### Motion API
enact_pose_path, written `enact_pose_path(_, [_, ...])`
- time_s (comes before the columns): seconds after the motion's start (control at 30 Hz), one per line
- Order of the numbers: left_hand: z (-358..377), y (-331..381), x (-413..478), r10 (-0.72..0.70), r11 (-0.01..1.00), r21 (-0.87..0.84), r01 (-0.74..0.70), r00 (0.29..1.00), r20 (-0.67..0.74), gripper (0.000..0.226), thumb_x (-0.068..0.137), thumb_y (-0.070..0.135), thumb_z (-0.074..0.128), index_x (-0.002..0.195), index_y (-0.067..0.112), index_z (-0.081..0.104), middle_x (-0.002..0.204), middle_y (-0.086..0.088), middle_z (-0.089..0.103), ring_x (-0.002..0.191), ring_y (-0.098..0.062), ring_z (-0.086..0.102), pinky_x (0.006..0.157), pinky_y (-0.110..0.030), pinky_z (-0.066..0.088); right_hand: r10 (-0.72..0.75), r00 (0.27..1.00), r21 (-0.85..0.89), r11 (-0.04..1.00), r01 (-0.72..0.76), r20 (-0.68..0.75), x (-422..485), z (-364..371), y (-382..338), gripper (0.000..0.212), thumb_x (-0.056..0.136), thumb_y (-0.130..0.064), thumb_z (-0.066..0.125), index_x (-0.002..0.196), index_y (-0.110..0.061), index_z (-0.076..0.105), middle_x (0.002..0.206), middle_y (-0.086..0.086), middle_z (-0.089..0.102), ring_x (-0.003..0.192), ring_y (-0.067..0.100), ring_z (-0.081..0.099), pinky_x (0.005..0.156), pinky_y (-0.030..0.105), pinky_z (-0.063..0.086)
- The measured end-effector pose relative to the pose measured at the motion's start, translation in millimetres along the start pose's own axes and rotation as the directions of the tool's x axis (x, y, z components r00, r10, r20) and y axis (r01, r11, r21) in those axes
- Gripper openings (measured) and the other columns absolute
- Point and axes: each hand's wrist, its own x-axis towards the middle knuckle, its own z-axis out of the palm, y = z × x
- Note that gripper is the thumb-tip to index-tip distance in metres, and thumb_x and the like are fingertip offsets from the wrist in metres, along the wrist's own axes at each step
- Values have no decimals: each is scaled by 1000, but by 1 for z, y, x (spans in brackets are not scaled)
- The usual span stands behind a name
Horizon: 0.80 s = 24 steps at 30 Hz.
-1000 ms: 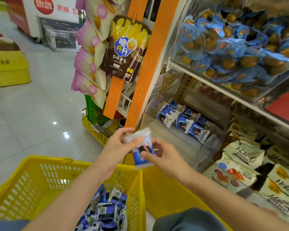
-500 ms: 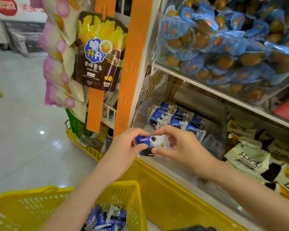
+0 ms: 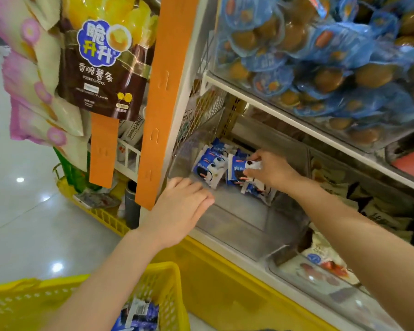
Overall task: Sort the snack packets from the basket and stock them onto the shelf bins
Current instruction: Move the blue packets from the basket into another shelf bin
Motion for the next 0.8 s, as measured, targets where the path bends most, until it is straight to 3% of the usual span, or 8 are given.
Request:
enact_pose_path(0.1, [0,-1,0,23,1000,-5,-24,999,-41,34,97,33,31,100,24,65,93,9,61,88,-13,51,87,-26,23,0,996,-88,996,8,89,15,15,2,42,84,-28,67,121,-10,54,129,10,53,113,24,52,87,30,41])
enact_pose_path(0.27, [1,-5,-2,17,999,-35,-16,999,43,39,98,37,25,114,31,59,106,11,56,100,-11,43,95,-25,19,43,985,-308,951,11,168,15,34,12,46,87,-34,62,126,-12,50,128,11,55,111,26,55,86,33,45])
enact_pose_path(0.47, [4,-8,-3,37,997,-69,-37,999,11,38,97,38,26,114,33,59,106,12,57,98,-9,41,93,-25,19,20,999,-112,994,-16,28,17,44,5,34,89,-27,62,117,-12,50,120,12,57,104,26,57,85,36,47])
enact_pose_path(0.57, [6,-11,-2,56,994,-94,-56,998,-5,35,98,36,30,113,31,61,104,11,57,94,-7,39,92,-24,18,-1,1000,-192,981,4,18,15,48,5,30,88,-30,62,112,-14,53,117,9,57,102,24,55,86,41,49])
enact_pose_path(0.7, [6,-12,-1,59,992,-108,-60,998,-13,29,98,34,36,110,30,62,102,12,58,88,0,29,90,-22,18,-56,998,-248,967,54,-3,12,46,3,41,87,-32,63,123,-16,52,127,9,53,114,25,50,92,41,46])
enact_pose_path(0.8, [0,-12,0,43,992,-120,-39,999,30,28,98,35,36,112,30,60,108,13,59,97,-3,39,92,-20,16,-107,989,-58,993,101,-106,1,40,-9,43,89,-29,62,127,-16,48,126,8,56,114,22,53,92,38,47])
